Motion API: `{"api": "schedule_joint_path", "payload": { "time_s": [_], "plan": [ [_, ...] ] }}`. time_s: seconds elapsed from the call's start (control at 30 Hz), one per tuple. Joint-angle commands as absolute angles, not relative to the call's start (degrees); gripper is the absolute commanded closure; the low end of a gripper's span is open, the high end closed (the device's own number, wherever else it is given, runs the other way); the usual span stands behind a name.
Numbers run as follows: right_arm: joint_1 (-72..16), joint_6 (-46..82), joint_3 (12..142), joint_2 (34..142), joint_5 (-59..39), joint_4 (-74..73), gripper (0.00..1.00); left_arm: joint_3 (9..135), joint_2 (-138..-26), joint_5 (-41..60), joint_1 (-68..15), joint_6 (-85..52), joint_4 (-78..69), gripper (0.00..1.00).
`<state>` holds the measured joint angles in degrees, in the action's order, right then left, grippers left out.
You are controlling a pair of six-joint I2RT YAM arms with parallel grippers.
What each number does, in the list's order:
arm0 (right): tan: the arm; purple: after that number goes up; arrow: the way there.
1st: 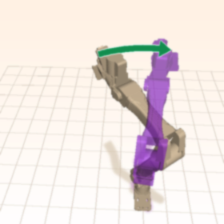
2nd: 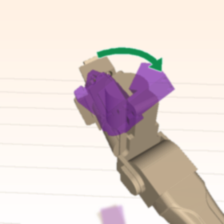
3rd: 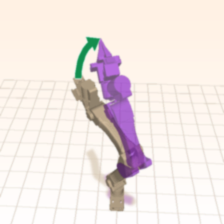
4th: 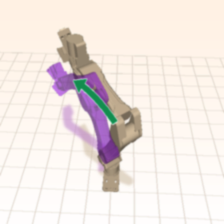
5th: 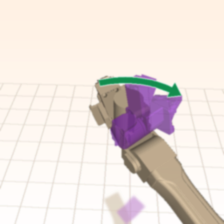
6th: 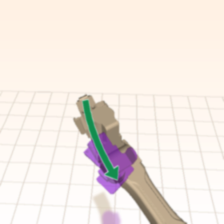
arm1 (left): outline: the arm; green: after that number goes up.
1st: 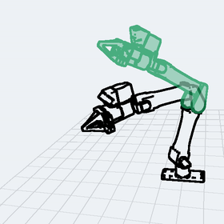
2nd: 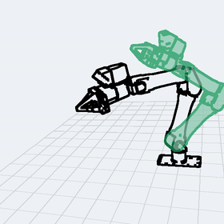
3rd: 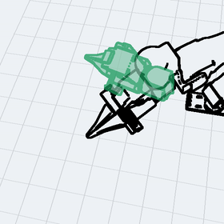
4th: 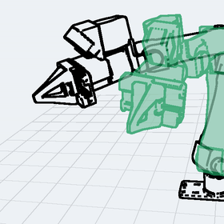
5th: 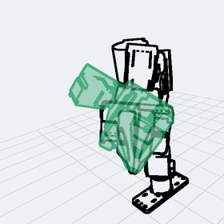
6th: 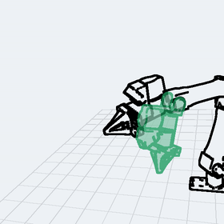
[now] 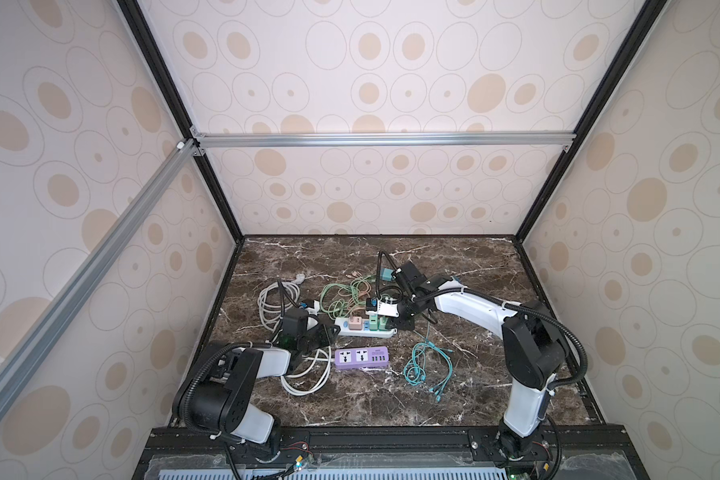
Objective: Insert the plug
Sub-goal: 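Press the mint-green charger prongs down into the socket with the right gripper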
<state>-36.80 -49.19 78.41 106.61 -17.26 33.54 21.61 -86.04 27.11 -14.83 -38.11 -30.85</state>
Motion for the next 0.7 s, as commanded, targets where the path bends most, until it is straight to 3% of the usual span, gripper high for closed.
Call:
{"api": "schedule_joint_path", "payload": {
  "time_s": [0.0,0.67],
  "plan": [
    [-37.27,-50.36,77.8,108.28,-15.38,35.15,1.0,23.38,-85.39,27.71,-14.77,-37.49,-31.09,0.72],
    [-37.31,-50.94,78.34,110.64,-11.31,36.26,1.0,23.73,-84.38,27.59,-14.71,-37.18,-30.02,0.72]
  ]
}}
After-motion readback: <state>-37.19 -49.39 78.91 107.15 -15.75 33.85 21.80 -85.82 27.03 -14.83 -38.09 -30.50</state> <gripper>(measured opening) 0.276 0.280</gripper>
